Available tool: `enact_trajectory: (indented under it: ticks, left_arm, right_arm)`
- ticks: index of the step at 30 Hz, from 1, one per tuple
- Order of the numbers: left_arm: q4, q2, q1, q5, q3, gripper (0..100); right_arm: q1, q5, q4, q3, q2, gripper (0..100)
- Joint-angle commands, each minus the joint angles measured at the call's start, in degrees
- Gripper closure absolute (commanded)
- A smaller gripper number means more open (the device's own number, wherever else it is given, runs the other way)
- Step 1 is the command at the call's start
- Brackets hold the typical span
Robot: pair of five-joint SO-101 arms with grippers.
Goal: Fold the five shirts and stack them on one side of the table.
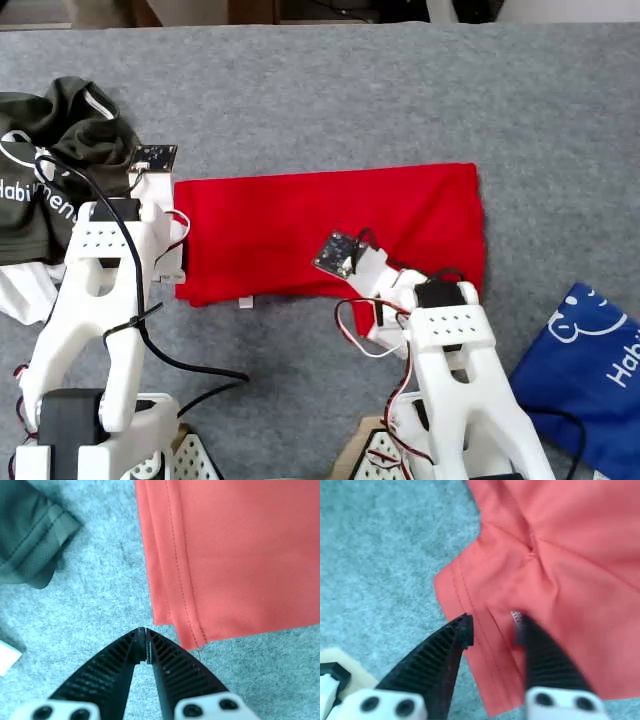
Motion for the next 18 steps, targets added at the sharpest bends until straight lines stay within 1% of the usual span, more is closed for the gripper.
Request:
enact_trajectory:
  ticks: [1, 5, 8, 10, 13, 15, 18]
  left_arm:
    - [0.35, -1.89, -0.44, -0.26, -1.32, 98]
    - [0.35, -1.89, -0.09, -0.26, -2.11, 98]
    - [0.26, -1.89, 0.00, -0.26, -2.37, 98]
    - [0.26, -1.89, 0.00, -0.26, -2.37, 98]
    - [0.00, -1.89, 0.00, -0.26, -2.37, 98]
    - [0.00, -1.89, 0.00, -0.26, -2.37, 98]
    - [0.00, -1.63, 0.00, -0.26, -2.37, 98]
  right_arm:
    - [-0.92, -0.35, -0.18, -2.86, 0.04, 74.6]
    - [-0.92, -0.35, -4.22, -0.84, 0.22, 74.6]
    - [-0.92, -0.35, -3.43, -1.01, -0.13, 75.8]
    - [-0.92, -0.53, -2.02, -1.89, -1.10, 81.4]
    - [-0.92, -0.70, -1.93, -1.80, -3.03, 92.9]
    - [-0.92, -0.70, -1.93, -1.71, -3.65, 98.8]
    - [-0.66, -0.97, -3.60, -1.01, -3.56, 99.1]
